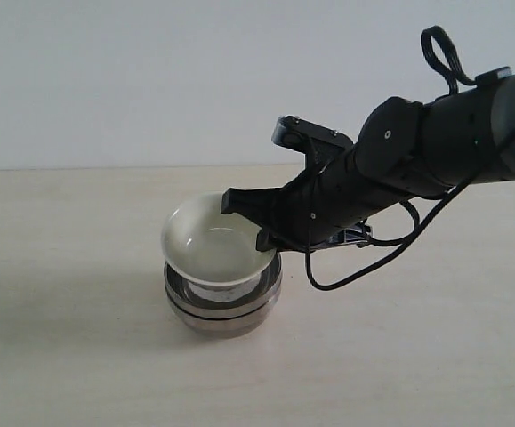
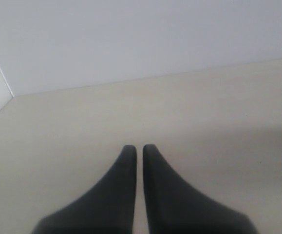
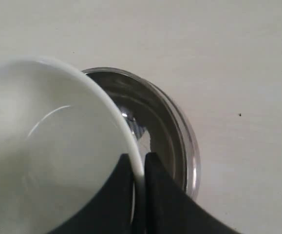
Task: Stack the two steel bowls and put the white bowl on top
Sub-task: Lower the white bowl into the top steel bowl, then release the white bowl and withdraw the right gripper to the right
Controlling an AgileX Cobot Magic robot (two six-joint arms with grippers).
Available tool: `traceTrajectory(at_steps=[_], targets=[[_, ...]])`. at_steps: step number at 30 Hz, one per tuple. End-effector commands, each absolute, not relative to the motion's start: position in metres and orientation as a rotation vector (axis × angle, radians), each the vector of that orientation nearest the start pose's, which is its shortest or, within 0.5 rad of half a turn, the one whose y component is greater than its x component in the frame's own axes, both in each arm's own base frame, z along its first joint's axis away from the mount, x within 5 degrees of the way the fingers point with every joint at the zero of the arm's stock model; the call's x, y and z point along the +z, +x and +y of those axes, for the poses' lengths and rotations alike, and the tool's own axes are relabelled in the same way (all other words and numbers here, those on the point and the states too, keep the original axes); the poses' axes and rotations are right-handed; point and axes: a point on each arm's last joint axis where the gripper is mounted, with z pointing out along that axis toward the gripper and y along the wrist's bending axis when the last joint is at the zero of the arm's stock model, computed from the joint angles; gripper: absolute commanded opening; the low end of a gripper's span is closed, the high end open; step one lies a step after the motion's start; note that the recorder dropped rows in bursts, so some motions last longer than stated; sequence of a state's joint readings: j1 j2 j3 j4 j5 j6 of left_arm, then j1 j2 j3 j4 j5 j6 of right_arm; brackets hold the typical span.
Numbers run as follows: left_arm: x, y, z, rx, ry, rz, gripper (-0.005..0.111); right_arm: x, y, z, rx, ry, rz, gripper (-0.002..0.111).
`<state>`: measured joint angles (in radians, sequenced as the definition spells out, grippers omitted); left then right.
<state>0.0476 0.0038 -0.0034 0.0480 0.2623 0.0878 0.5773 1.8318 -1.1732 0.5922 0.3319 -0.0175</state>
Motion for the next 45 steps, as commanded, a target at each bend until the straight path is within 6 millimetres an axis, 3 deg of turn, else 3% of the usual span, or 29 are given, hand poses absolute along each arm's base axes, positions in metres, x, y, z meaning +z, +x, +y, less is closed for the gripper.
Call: traceTrajectory(at_steps=[1,38,41,42,43,45], targets=[[0.1901,0.0551,0.0036,0.131,0.053,1.739,0.004,0.2052,0.3204,0.2288,0.716,-0.11,2.516,0.0],[0.1901,0.0551,0.0036,0.131,0.053,1.739,0.004,0.2009,0.3174,0.2256,0.681,-0.097,2.573,0.0],[0.1901,0.0551,0.0036,0.131,0.053,1.739,0.004,0.2011,0.3177,0.2256,0.68,-0.098,2.568,0.016],[0.1901,0.0551,0.0036,0.131,0.053,1.739,0.004,0.2011,0.3177,0.2256,0.68,-0.098,2.568,0.025],[0.1901,0.0551,0.0036,0.131,0.053,1.739,0.004,0.2013,0.3182,0.2256,0.68,-0.096,2.562,0.041],[0.1901,0.0551,0.0036,0.131,0.053,1.739,0.004,0.2023,0.3184,0.2255,0.676,-0.11,2.553,0.058]])
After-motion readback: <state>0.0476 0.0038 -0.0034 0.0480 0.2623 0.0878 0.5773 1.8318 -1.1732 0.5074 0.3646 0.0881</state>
